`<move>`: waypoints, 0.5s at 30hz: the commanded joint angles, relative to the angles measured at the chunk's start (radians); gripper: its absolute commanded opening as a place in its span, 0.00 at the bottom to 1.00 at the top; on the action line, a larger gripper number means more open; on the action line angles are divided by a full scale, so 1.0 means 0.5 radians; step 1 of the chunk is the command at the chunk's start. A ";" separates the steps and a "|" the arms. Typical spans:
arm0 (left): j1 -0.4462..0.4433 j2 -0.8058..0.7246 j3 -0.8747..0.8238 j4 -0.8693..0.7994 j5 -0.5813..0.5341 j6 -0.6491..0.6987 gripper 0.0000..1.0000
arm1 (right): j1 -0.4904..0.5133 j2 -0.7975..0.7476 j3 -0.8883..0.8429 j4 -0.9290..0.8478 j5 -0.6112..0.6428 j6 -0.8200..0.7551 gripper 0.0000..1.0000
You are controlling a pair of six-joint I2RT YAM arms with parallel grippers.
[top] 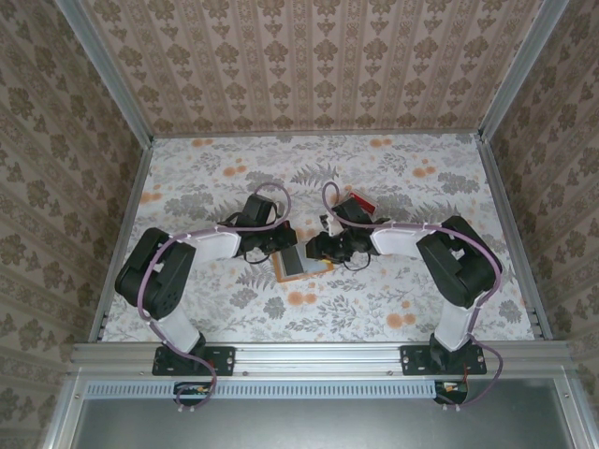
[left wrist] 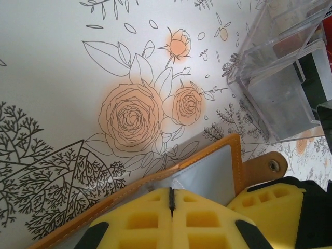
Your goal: Put the credit cards into the card holder
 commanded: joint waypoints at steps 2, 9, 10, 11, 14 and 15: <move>0.013 -0.055 -0.031 0.042 0.025 -0.035 0.00 | 0.023 0.046 0.015 0.150 -0.159 0.096 0.42; 0.013 -0.068 -0.030 -0.006 -0.002 -0.026 0.19 | 0.048 0.034 0.039 0.231 -0.233 0.123 0.42; 0.013 -0.074 -0.031 -0.024 -0.010 -0.021 0.24 | 0.054 0.036 0.049 0.231 -0.235 0.123 0.42; 0.017 -0.080 -0.024 -0.041 -0.017 -0.014 0.27 | 0.063 0.048 0.056 0.231 -0.240 0.123 0.42; 0.029 -0.118 0.014 -0.147 -0.040 0.047 0.35 | 0.100 0.088 0.087 0.241 -0.254 0.126 0.42; 0.037 -0.140 0.033 -0.211 -0.064 0.077 0.38 | 0.116 0.098 0.098 0.249 -0.261 0.131 0.42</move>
